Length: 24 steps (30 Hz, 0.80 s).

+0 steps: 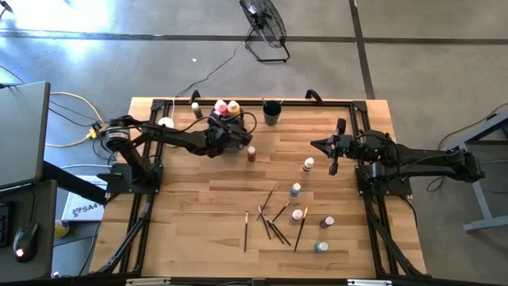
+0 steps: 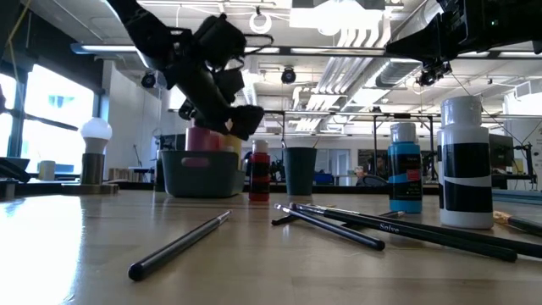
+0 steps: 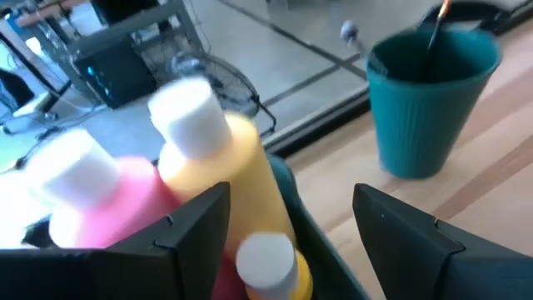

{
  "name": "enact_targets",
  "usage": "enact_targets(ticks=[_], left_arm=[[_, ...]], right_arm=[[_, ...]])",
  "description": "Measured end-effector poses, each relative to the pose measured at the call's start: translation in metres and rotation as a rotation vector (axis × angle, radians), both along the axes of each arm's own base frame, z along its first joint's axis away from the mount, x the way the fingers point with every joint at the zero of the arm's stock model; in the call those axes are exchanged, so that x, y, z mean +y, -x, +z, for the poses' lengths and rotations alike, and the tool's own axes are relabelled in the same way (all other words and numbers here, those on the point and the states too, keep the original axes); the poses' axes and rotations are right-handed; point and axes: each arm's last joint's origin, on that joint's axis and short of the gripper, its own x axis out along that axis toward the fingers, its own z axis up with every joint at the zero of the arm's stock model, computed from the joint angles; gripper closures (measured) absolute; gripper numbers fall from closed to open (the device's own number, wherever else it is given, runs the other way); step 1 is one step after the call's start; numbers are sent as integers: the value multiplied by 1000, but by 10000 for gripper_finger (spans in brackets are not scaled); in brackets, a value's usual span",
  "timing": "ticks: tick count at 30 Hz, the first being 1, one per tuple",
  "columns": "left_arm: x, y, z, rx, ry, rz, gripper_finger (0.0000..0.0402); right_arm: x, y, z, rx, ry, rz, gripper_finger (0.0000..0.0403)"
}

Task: Pick & Place Paint Supplies
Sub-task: Put the small yellow paint bottle into the green bin, then put the small green paint bottle into the green bin

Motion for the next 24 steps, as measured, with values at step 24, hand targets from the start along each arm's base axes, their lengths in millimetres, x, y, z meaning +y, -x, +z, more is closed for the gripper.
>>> enact_targets(ticks=[24], left_arm=[[-87,33,57,261,-308,47,153]], right_arm=[[0,0,-1,12,-6,-1,398]])
